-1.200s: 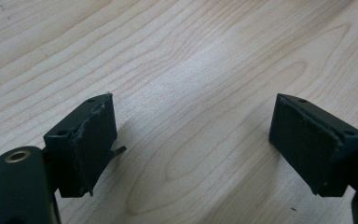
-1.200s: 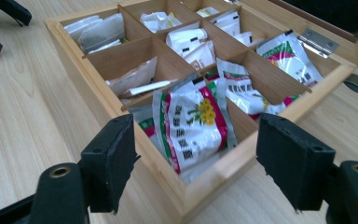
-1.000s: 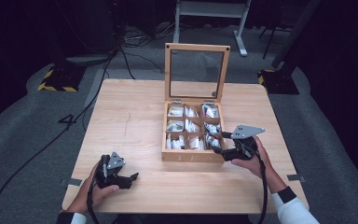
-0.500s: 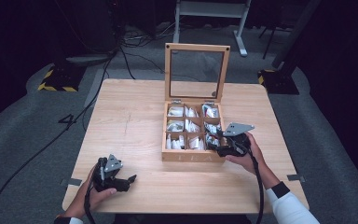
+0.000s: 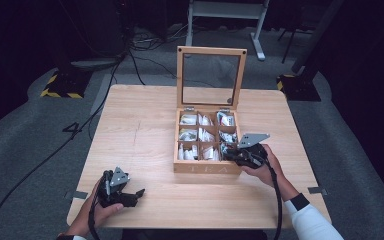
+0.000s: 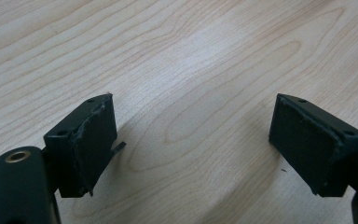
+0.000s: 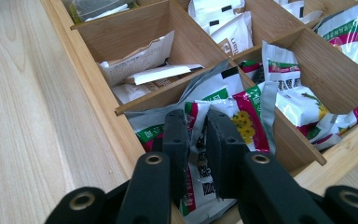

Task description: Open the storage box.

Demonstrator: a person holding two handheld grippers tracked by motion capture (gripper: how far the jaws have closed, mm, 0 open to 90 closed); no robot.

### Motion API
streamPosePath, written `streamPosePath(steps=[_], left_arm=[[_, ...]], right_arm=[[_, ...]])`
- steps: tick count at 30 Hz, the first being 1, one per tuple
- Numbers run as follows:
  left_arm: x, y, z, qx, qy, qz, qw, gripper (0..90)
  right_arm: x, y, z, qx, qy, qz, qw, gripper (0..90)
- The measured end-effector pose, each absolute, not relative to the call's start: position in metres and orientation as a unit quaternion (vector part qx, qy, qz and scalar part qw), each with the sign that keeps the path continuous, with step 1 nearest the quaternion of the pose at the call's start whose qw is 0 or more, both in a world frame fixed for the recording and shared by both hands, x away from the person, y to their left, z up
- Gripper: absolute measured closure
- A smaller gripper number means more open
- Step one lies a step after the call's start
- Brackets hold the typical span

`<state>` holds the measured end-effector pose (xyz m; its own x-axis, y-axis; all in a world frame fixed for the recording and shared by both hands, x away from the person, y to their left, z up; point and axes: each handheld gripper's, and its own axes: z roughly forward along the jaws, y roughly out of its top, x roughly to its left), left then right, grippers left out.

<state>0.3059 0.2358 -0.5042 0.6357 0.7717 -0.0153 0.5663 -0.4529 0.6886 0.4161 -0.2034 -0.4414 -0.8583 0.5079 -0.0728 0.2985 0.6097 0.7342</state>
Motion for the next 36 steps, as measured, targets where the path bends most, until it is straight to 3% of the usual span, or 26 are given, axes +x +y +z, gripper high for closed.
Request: streamPosePath(steps=[2,5,36], left_arm=[[0.306,0.236,-0.504,0.839,0.398,0.153,0.338,15.4],[0.306,0.236,-0.504,0.839,0.398,0.153,0.338,15.4],[0.306,0.236,-0.504,0.839,0.398,0.152,0.338,15.4]], right_arm=[[0.415,-0.205,-0.44,0.228,0.883,0.386,0.14,87.5],[0.414,-0.211,-0.438,0.234,0.876,0.398,0.138,89.3],[0.402,-0.235,-0.406,0.222,0.838,0.475,0.149,90.0]])
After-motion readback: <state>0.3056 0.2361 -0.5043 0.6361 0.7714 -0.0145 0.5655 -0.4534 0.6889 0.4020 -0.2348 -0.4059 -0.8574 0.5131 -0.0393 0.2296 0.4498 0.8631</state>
